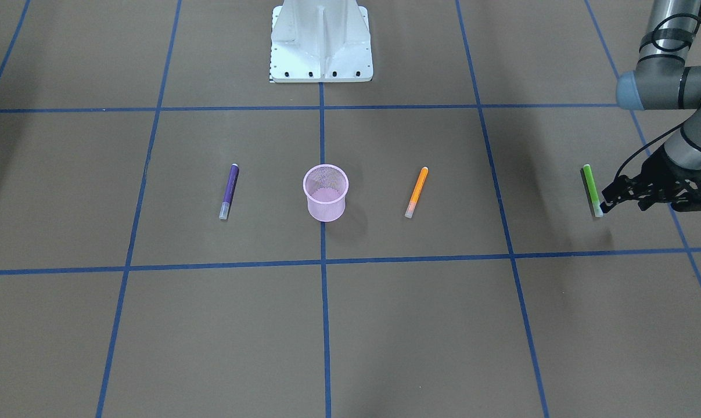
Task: Collect pens into pen holder
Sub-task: 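Lower the left gripper onto the green highlighter and close it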
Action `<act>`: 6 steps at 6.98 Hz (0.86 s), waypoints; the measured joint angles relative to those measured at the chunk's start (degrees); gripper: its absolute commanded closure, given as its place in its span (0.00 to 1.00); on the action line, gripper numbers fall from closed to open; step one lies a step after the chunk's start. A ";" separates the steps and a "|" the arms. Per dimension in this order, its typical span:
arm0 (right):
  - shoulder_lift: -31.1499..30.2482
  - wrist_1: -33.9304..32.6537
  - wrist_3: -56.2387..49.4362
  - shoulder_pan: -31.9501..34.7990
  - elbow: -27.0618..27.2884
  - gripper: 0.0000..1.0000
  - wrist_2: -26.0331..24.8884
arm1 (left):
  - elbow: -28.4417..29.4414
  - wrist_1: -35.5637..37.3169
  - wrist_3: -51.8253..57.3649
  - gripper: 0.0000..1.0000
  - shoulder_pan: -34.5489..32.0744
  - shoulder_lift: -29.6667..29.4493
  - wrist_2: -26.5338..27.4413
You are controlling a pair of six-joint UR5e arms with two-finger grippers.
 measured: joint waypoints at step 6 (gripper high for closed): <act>0.00 2.30 1.25 -0.01 -2.61 0.00 0.52 | 0.41 -1.44 -0.24 0.14 4.86 0.20 1.98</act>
